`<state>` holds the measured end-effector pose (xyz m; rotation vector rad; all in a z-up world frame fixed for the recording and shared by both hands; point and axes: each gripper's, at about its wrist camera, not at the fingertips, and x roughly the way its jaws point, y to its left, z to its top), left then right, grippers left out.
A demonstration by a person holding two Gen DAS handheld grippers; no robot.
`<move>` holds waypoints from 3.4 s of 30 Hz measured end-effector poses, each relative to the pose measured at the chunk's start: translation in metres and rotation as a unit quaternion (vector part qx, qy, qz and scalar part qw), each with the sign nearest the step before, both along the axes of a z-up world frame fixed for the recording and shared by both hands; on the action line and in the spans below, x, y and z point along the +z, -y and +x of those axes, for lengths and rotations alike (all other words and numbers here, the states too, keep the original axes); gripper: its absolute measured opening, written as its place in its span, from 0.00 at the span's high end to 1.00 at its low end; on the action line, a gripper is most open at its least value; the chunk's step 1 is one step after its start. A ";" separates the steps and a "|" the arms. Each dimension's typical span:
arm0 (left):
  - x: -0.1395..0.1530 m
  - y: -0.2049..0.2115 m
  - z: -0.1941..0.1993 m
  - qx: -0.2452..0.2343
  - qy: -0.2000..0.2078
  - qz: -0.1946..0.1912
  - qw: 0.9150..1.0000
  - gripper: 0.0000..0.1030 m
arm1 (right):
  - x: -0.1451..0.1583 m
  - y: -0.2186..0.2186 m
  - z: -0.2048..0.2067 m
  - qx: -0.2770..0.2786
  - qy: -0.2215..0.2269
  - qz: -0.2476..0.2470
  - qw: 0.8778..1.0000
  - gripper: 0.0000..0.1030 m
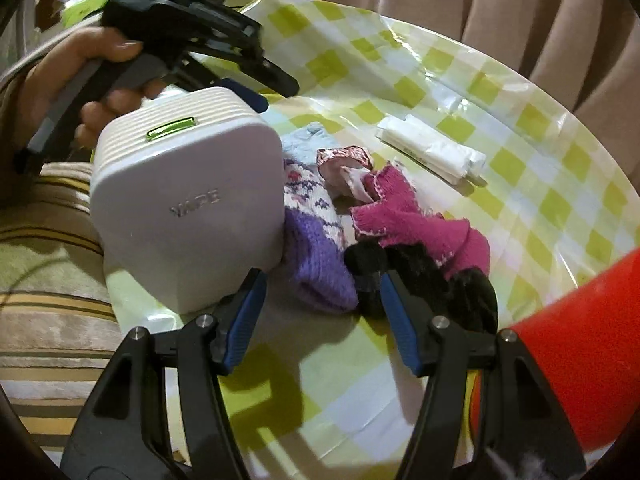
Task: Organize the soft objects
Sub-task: 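Grasp the light blue towel with the left gripper while the right gripper grasps the purple knit sock, then carry the towel and purple sock over the box and open both grippers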
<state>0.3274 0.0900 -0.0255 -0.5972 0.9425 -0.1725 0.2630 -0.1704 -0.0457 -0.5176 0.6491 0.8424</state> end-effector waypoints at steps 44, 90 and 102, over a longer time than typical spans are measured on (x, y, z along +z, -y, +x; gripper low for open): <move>0.001 -0.011 -0.045 0.060 0.050 0.048 0.996 0.87 | 0.076 0.059 0.027 -0.128 -0.054 0.175 0.975 0.82; 0.097 0.032 -0.232 0.064 0.190 -0.030 0.979 0.87 | 0.096 0.194 -0.142 -0.362 -0.023 0.142 0.921 0.82; 0.113 0.122 -0.242 -0.045 0.183 -0.063 0.980 0.87 | 0.091 0.247 -0.189 -0.438 0.003 0.115 0.892 0.82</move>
